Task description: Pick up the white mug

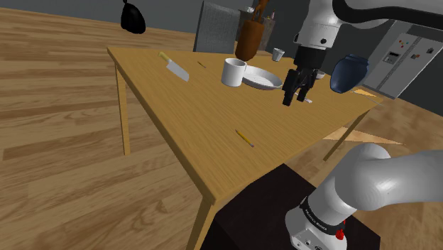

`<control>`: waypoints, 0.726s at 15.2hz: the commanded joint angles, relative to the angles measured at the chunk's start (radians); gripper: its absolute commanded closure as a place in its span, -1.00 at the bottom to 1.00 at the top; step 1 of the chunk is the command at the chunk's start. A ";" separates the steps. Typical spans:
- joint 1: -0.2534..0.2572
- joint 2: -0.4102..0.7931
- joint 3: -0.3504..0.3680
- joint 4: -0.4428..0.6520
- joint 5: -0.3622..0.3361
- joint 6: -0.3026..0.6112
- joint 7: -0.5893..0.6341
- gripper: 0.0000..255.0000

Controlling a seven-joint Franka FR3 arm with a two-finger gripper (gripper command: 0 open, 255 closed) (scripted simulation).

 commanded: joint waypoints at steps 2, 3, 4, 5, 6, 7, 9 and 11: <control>0.000 0.034 -0.006 0.017 -0.009 0.024 -0.014 -1.00; -0.001 0.069 -0.011 0.035 -0.018 0.046 -0.027 -1.00; -0.001 0.103 -0.016 0.054 -0.026 0.068 -0.040 -1.00; -0.001 0.138 -0.021 0.074 -0.034 0.089 -0.052 -1.00; -0.001 0.172 -0.026 0.095 -0.041 0.109 -0.065 -1.00; -0.001 0.207 -0.030 0.118 -0.048 0.127 -0.077 -1.00; -0.001 0.276 -0.038 0.166 -0.060 0.161 -0.100 -1.00; 0.000 0.345 -0.046 0.219 -0.070 0.191 -0.123 -1.00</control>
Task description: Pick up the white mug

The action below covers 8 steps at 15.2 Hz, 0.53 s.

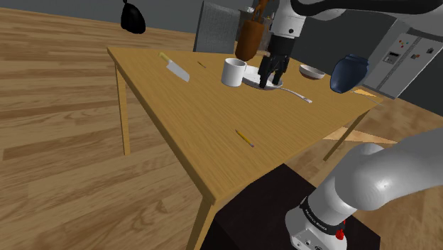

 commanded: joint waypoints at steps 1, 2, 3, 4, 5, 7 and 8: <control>-0.001 0.064 -0.009 0.044 -0.011 0.034 -0.026 -1.00; 0.000 0.098 -0.012 0.073 -0.015 0.046 -0.037 -1.00; 0.000 0.132 -0.015 0.103 -0.019 0.057 -0.048 -1.00; 0.000 0.167 -0.018 0.135 -0.022 0.067 -0.059 -1.00; 0.001 0.201 -0.020 0.168 -0.025 0.076 -0.070 -1.00; 0.001 0.270 -0.024 0.237 -0.029 0.090 -0.091 -1.00; 0.001 0.305 -0.026 0.273 -0.031 0.095 -0.101 -1.00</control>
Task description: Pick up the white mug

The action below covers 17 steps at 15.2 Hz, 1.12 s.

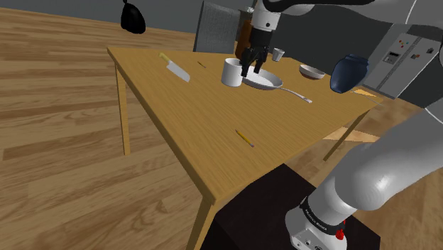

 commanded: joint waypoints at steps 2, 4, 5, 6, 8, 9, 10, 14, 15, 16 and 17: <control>-0.002 0.106 -0.007 0.121 -0.006 0.007 -0.036 -1.00; -0.002 0.177 -0.009 0.204 -0.008 0.009 -0.057 -1.00; -0.002 0.213 -0.010 0.249 -0.009 0.008 -0.067 -1.00; -0.003 0.250 -0.010 0.295 -0.009 0.006 -0.077 -1.00; -0.004 0.325 -0.010 0.393 -0.010 -0.003 -0.097 -1.00; -0.004 0.337 -0.010 0.410 -0.010 -0.005 -0.100 -1.00; -0.004 0.336 -0.010 0.394 -0.010 0.009 -0.099 -1.00; -0.004 0.331 -0.010 0.334 -0.011 0.064 -0.095 -1.00; -0.004 0.330 -0.010 0.320 -0.011 0.078 -0.094 -1.00; -0.004 0.330 -0.010 0.298 -0.012 0.099 -0.093 -1.00; -0.004 0.330 -0.010 0.298 -0.012 0.099 -0.093 -1.00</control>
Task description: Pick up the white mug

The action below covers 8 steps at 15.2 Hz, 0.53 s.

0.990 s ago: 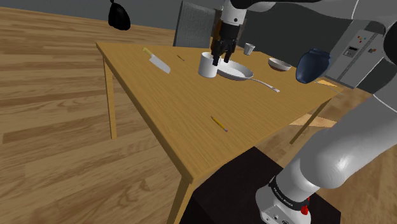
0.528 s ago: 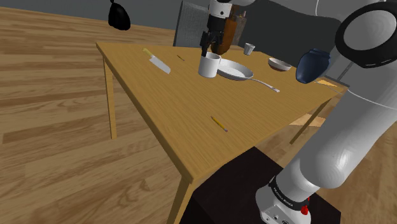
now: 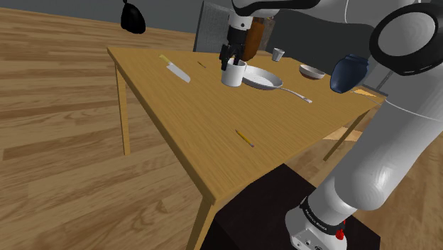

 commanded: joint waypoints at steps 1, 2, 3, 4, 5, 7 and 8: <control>-0.001 -0.002 -0.001 -0.012 0.000 0.011 0.000 -1.00; -0.001 0.000 0.000 -0.008 0.000 0.009 0.000 1.00; -0.001 0.000 -0.001 -0.008 0.000 0.009 -0.001 1.00; -0.001 0.001 -0.001 -0.007 0.000 0.009 -0.001 1.00; -0.001 0.000 -0.001 -0.008 0.000 0.009 -0.001 1.00; -0.001 0.000 -0.001 -0.008 0.000 0.009 -0.001 1.00; -0.001 0.001 -0.001 -0.007 0.000 0.009 -0.001 1.00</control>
